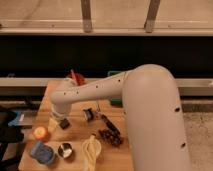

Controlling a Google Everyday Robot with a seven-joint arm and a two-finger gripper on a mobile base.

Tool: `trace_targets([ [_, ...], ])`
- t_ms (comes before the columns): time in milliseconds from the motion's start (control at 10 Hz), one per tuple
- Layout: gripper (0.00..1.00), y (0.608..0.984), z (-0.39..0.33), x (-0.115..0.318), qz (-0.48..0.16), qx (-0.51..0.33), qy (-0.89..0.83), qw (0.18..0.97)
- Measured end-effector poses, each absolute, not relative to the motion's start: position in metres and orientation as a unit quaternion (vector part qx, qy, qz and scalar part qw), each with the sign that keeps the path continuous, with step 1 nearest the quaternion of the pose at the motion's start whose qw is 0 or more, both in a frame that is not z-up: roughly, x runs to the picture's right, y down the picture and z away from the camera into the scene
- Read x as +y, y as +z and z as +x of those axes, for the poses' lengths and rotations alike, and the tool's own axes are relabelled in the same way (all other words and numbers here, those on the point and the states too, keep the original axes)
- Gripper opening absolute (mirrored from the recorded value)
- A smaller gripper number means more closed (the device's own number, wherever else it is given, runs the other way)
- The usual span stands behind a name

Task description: Wipe table surface with eraser

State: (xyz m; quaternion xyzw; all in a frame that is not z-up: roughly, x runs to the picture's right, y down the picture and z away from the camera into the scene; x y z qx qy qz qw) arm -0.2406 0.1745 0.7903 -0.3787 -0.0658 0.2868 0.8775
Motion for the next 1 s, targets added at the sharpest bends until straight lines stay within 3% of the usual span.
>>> trace_targets([
  [300,0.80,0.818,-0.245,0.194,-0.402,-0.053,0.284,0.869],
  [1000,0.80,0.847,-0.264,0.188,-0.398,-0.026,0.257,0.880],
])
